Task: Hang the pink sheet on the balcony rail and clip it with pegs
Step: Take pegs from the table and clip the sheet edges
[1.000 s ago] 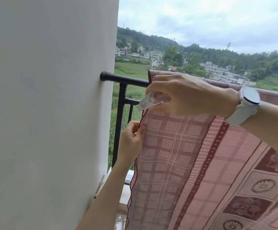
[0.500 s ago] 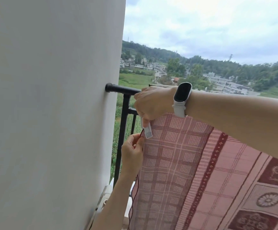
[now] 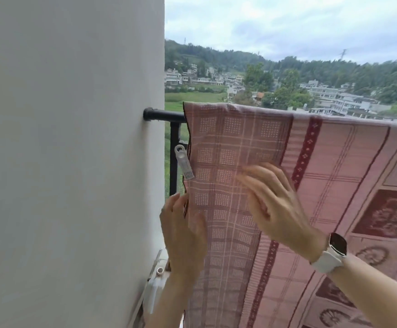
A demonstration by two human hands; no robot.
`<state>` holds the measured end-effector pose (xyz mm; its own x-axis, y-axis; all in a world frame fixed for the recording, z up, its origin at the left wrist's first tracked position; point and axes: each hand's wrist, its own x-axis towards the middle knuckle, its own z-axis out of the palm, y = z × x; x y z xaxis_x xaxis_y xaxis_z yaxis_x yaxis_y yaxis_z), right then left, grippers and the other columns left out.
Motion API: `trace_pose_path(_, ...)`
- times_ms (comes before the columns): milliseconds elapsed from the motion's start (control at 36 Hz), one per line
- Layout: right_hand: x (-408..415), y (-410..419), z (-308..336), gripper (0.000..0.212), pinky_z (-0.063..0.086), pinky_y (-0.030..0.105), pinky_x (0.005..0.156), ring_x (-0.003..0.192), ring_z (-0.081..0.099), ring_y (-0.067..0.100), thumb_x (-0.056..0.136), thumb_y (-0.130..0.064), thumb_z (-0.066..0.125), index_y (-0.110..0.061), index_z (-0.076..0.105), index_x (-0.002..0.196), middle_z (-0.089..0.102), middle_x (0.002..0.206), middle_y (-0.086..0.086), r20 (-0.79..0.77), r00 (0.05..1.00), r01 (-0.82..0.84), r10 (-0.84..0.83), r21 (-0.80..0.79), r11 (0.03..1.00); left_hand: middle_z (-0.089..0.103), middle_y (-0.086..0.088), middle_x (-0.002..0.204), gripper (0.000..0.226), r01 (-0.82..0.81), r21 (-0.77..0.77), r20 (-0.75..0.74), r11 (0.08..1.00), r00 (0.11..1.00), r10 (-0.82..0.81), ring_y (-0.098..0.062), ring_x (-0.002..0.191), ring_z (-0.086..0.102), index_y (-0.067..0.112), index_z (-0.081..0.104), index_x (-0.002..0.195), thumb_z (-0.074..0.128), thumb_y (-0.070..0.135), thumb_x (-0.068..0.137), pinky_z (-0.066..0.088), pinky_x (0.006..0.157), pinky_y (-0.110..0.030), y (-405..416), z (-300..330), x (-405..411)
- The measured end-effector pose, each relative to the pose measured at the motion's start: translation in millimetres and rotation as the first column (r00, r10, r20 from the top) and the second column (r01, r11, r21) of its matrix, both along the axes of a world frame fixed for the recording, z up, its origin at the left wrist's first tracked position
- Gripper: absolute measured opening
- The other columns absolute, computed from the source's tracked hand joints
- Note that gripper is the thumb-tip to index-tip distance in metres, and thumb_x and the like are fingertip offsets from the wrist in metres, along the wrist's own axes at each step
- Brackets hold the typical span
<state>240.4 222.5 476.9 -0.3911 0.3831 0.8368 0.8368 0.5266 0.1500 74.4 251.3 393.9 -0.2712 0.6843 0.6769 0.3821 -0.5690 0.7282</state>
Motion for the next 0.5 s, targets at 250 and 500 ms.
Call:
trace_pose_path(250,186.6,-142.7,-111.0,0.029,0.036,0.043,0.1,0.112,0.05,0.023,0.085,-0.019,0.041,-0.012,0.061,0.105,0.064,0.112,0.007,-0.197,0.799,0.479,-0.568,-0.363,0.8,0.046,-0.006,0.132,0.044,0.25,-0.08,-0.588,0.965,0.77,-0.248,-0.026,0.124,0.037,0.019,0.045,0.125,0.045,0.031,0.083,0.039,0.1,-0.051,-71.0,-47.8,152.7)
trace_pose_path(500,385.0,-356.2,-152.9,0.032,0.046,0.042,0.081,0.092,0.061,0.029,0.085,-0.023,0.037,-0.015,0.067,0.091,0.069,0.093,0.004,-0.125,0.363,0.769,-0.923,-0.519,0.373,0.046,-0.007,0.137,0.05,0.569,-0.292,-0.77,0.769,0.337,-0.542,-0.03,0.127,0.039,0.019,0.044,0.13,0.044,0.033,0.082,0.037,0.102,-0.052,-214.4,-76.0,414.0)
